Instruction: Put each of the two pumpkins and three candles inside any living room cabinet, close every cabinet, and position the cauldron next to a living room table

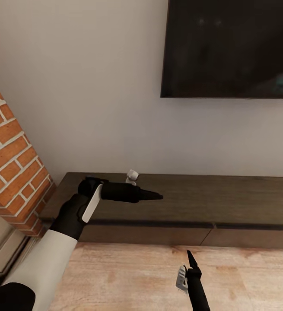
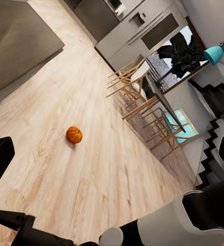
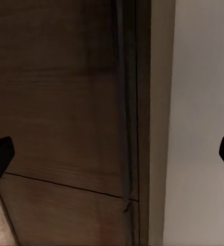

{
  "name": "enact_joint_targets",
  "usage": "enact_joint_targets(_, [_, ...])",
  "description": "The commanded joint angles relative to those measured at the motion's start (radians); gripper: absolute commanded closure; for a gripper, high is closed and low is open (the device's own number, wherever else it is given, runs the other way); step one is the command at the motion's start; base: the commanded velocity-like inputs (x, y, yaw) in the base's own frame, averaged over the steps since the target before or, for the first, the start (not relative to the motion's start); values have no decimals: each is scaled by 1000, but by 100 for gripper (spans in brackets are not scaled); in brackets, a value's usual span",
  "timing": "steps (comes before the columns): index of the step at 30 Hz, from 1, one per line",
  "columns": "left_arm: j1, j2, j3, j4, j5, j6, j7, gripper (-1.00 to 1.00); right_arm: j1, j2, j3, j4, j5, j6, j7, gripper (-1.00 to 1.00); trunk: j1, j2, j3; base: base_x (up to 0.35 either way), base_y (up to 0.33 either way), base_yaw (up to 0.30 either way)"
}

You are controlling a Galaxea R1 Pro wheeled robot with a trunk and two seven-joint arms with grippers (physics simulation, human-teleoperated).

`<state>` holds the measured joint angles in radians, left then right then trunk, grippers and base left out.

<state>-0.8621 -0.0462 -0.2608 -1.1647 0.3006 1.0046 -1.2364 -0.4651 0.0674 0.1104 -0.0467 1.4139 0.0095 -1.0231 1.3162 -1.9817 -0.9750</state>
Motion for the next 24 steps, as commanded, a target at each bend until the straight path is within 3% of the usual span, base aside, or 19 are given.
enact_joint_targets(1, [0,0,0,-2,0,1,0,-100,-25,2,0,-1,0,8,34,-100,4,-7,-3,0,0,0])
enact_joint_targets(7, [-4,-9,2,-31,3,6,-1,-100,-62,14,0,0,-2,109,65,-100,27,-49,-22,0,0,0])
enact_joint_targets(12, [-10,-15,1,-98,4,9,-2,-100,-65,14,-1,-4,-4,118,69,-100,46,-84,-38,0,0,0])
enact_joint_targets(24, [-11,-16,0,-108,6,12,-3,-100,-66,17,-7,-55,-6,111,61,-100,92,-168,-75,0,0,0])
